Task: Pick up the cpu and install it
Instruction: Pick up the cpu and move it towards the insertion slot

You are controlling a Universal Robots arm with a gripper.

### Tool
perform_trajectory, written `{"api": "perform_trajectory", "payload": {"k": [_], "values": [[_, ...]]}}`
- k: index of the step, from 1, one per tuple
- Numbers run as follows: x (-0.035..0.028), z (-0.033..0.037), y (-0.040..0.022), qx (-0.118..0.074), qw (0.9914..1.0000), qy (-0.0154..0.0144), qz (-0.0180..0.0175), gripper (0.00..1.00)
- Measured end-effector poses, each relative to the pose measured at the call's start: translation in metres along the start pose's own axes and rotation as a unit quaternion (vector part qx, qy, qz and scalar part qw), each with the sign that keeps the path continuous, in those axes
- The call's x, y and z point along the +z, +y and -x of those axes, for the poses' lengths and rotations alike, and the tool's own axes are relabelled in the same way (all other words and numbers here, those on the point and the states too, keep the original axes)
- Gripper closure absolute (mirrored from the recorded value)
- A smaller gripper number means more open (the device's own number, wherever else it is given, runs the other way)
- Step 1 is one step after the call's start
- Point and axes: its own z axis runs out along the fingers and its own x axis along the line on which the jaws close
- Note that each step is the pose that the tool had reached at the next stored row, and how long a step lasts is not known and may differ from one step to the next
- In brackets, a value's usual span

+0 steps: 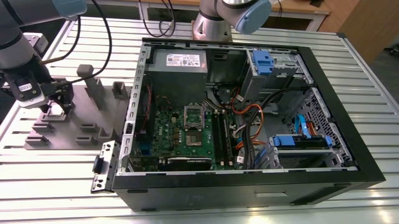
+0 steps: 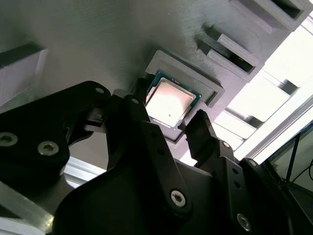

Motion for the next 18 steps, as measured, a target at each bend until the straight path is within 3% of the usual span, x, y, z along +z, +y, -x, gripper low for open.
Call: {"api": "perform_trajectory", "payload": {"k": [6,7,10,18], "values": [[0.0,0.0,0.0,0.0,1.0,0.0,0.0,0.43],[0.0,0.0,0.0,0.0,1.0,0.0,0.0,0.5],[0.0001,0.0004,0.0,0.0,1.0,-0.0001,0.0001,0.5],[0.0001,0.0037,0.0,0.0,1.0,0.0031,0.0001,0.5]]}}
